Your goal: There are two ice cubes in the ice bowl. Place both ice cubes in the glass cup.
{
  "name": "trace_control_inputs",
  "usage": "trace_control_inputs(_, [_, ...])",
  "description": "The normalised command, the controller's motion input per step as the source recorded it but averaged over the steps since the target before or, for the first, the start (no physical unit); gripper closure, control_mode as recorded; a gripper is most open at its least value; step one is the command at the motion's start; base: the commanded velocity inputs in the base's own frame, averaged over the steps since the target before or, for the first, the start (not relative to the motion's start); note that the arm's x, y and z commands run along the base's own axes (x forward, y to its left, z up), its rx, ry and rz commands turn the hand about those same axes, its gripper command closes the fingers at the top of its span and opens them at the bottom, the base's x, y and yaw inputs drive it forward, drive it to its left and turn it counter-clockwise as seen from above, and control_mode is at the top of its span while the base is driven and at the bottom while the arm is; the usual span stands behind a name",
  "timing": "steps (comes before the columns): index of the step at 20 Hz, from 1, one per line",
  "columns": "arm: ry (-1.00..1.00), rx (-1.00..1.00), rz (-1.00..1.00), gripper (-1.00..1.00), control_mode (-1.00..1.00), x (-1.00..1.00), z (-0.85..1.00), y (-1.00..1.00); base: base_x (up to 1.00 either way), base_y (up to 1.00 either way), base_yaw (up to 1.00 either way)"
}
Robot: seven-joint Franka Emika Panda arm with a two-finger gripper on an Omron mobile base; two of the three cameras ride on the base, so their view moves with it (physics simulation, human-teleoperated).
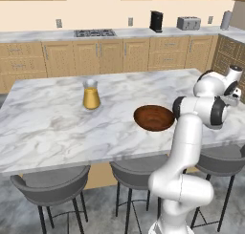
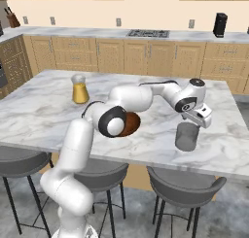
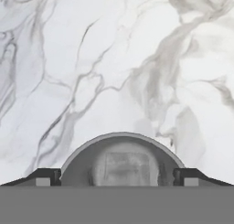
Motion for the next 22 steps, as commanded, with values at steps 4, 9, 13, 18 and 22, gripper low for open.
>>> trace_control_inputs(4, [0.00, 0.00, 0.00, -1.00, -1.00, -0.06, 0.00, 0.00, 0.00, 0.00, 0.00])
trace_control_inputs(9, [0.01, 0.00, 0.05, -1.00, -1.00, -0.74, 0.06, 0.28, 0.00, 0.00, 0.00])
trace_control_inputs(13, [0.02, -0.01, 0.03, -1.00, -1.00, -1.00, 0.00, 0.96, 0.00, 0.00, 0.00])
trace_control_inputs(18, [0.04, -0.05, 0.00, -1.00, -1.00, -1.00, -0.01, 1.00, 0.00, 0.00, 0.00])
trace_control_inputs(22, [-0.01, -0.02, 0.02, -1.00, -1.00, -1.00, -0.13, 1.00, 0.00, 0.00, 0.00])
